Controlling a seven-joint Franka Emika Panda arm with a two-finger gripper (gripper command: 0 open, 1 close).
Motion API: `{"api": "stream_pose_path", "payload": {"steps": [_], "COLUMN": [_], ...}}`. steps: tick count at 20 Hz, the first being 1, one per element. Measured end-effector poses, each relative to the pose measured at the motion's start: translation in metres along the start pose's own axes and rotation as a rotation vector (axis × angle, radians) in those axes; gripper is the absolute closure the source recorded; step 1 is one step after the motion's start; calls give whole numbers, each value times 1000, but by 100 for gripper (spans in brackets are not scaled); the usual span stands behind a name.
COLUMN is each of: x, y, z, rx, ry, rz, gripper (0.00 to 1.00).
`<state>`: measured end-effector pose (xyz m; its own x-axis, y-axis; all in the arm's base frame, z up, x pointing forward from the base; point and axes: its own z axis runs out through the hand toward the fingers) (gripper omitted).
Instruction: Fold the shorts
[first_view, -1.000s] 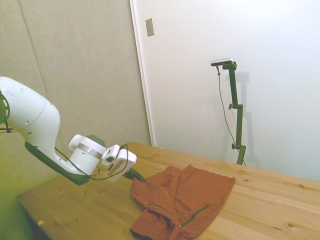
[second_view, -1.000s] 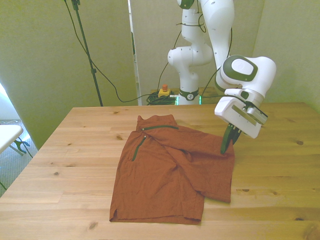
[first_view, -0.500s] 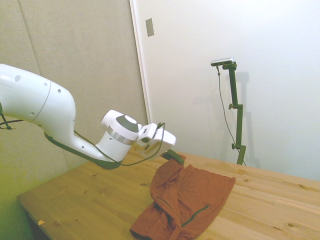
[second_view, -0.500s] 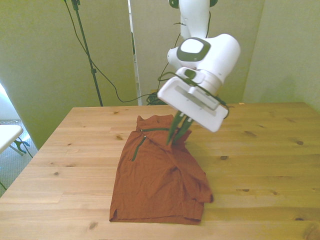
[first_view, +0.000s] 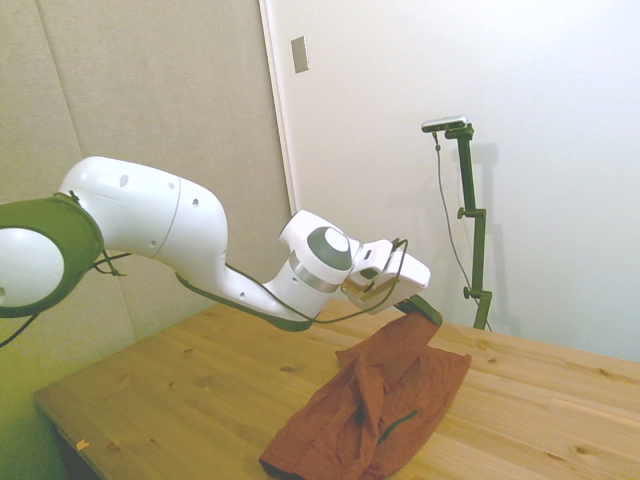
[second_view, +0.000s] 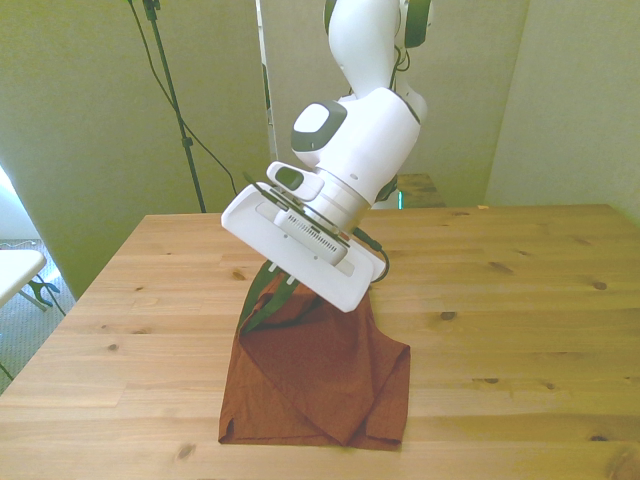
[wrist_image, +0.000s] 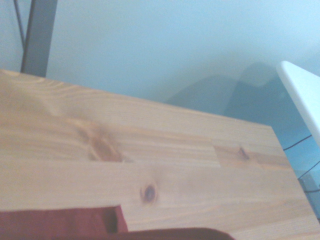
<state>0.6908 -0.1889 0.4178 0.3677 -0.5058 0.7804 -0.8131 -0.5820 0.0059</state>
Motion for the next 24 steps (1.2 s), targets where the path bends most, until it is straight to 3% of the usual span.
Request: {"api": "stream_pose_path", "payload": {"steps": [1,2,7,11,17,20,24], "x": [6,10,4,19,77,51,4], "y": [-3,-6,2,5,5,-3,0], "z": [4,9,40,36,-11,-40,-104], "rx": [3,4,-19,-7,44,97,109], "ry": [2,2,-67,-76,-81,-220,-464], "rz": [11,23,66,74,90,87,64], "gripper": [100,0,0,0,0,0,0]}}
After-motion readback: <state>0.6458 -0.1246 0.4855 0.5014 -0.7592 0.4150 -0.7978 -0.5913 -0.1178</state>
